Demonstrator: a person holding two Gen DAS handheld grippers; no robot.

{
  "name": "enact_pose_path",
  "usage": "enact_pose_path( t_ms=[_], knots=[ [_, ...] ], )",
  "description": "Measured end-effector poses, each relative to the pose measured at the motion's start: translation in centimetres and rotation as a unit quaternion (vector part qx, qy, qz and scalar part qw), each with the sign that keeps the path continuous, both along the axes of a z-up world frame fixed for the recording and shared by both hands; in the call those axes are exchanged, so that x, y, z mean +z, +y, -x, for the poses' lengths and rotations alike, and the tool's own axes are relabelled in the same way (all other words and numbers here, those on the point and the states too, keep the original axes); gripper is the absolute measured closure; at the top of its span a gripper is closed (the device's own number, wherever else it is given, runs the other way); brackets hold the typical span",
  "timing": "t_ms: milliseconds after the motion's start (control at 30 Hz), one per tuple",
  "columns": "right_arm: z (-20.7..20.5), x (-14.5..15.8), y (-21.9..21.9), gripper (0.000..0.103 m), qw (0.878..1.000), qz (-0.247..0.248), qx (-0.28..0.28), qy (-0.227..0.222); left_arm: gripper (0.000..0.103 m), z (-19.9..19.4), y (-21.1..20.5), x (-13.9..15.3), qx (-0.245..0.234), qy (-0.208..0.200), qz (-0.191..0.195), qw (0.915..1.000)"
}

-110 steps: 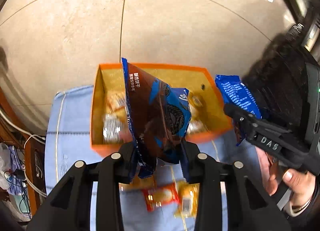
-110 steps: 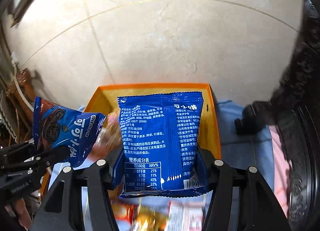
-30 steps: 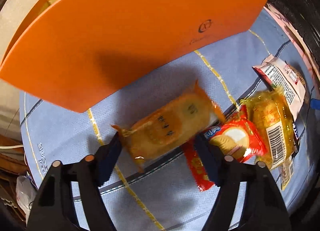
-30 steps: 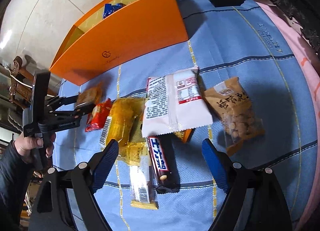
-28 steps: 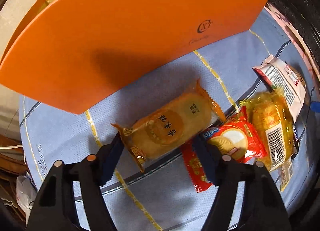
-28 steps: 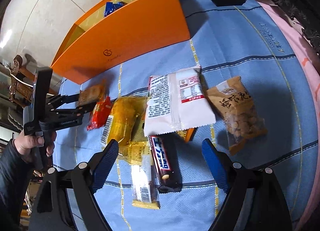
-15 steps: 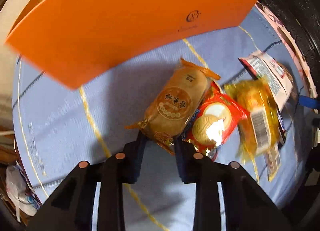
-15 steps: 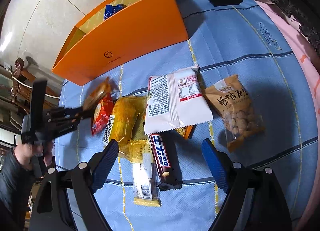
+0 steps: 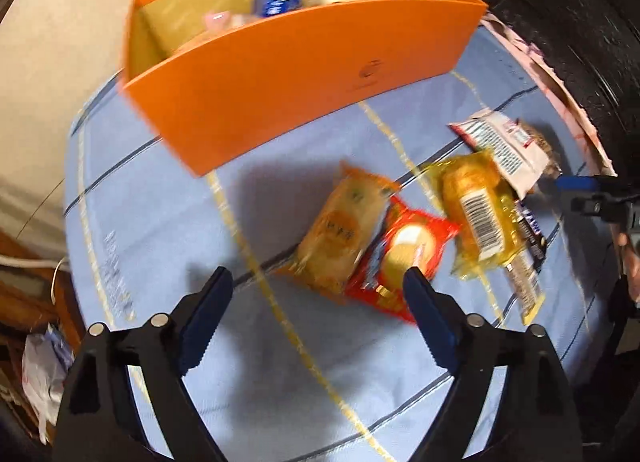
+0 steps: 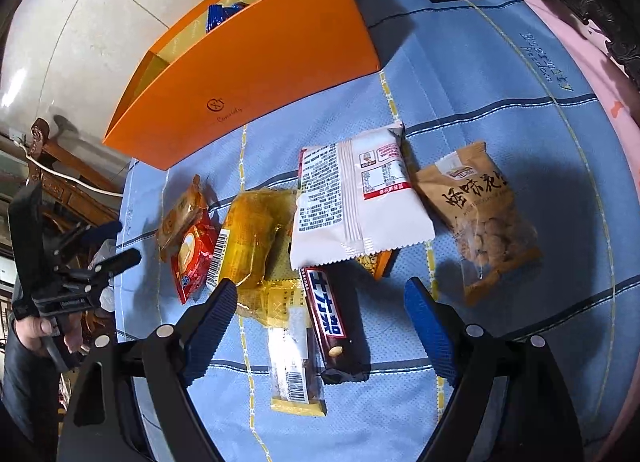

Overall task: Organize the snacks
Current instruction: 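Grasp the clear yellow bun bag with the right tool while the left tool holds the cake packet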

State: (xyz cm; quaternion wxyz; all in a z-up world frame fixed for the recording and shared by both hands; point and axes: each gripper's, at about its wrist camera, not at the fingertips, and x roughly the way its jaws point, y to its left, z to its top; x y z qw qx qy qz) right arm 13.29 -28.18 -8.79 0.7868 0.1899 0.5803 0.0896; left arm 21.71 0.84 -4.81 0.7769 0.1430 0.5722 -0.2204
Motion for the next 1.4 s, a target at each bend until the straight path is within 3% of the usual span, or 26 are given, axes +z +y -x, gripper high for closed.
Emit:
enact_pose_path(
  t_ms=[100,167,233,500,600,633,767,933,1033,1067,1133,1200,1233,1300,1333,1400],
  knots=[
    [-0.1,0.2,0.4,0.017,1.000,0.004,0.003,0.000,0.022,-1.4,-3.0,-1.8,-0.016,0.012,-0.010,0.9998],
    [0.1,0.4,0.3,0.017,1.000,0.005,0.003,-0.002,0.040,-2.3,-4.4,-3.4,-0.024,0.039,-0.007,0.9989],
    [0.2,0.6,0.1,0.017,1.000,0.010,0.001,-0.004,0.039,-3.1,-4.9,-4.2,-0.010,0.044,0.018,0.9988],
    [0.7,0.8,-0.7,0.017,1.000,0.007,-0.010,-0.005,0.041,-3.0,-1.8,-5.2,0.046,0.084,0.088,0.9915],
    [0.7,1.0,-0.3,0.017,1.000,0.006,-0.002,-0.006,0.049,-2.8,0.3,-5.7,0.086,0.106,0.129,0.9823],
    [0.6,1.1,0.0,0.017,1.000,0.005,0.000,-0.006,0.058,-2.7,1.1,-5.8,0.102,0.108,0.132,0.9801],
    [0.5,1.4,0.4,0.017,1.000,0.004,0.007,-0.010,0.065,-2.3,3.1,-5.7,0.141,0.098,0.115,0.9784],
    [0.4,1.4,0.6,0.017,1.000,0.004,0.009,-0.007,0.065,-2.3,4.4,-5.6,0.181,0.086,0.088,0.9759],
    [0.4,1.3,0.8,0.017,1.000,0.011,0.012,-0.005,0.056,-2.3,2.9,-5.8,0.165,0.071,0.047,0.9825],
    [0.5,1.3,0.8,0.017,1.000,0.010,0.011,-0.005,0.040,-2.3,2.1,-5.9,0.156,0.071,0.042,0.9843],
    [0.5,1.3,0.7,0.017,1.000,0.010,0.010,-0.005,0.027,-2.2,0.5,-6.3,0.141,0.065,0.018,0.9877],
    [0.5,1.4,0.9,0.017,1.000,0.014,0.013,-0.005,0.027,-2.1,-1.0,-6.6,0.127,0.044,-0.018,0.9908],
    [0.5,1.5,1.0,0.017,1.000,0.016,0.014,-0.006,0.029,-2.0,-1.1,-6.6,0.130,0.037,-0.023,0.9906],
    [0.4,1.6,1.5,0.017,1.000,0.016,0.018,-0.007,0.046,-2.0,-0.9,-6.3,0.145,0.024,-0.031,0.9886],
    [0.4,1.6,1.7,0.017,1.000,0.019,0.021,-0.007,0.066,-2.1,-0.3,-6.1,0.159,0.024,-0.026,0.9866],
    [0.1,1.7,2.8,0.017,0.999,0.026,0.034,-0.008,0.067,-2.0,1.2,-5.9,0.175,0.038,-0.009,0.9839]
  ],
)
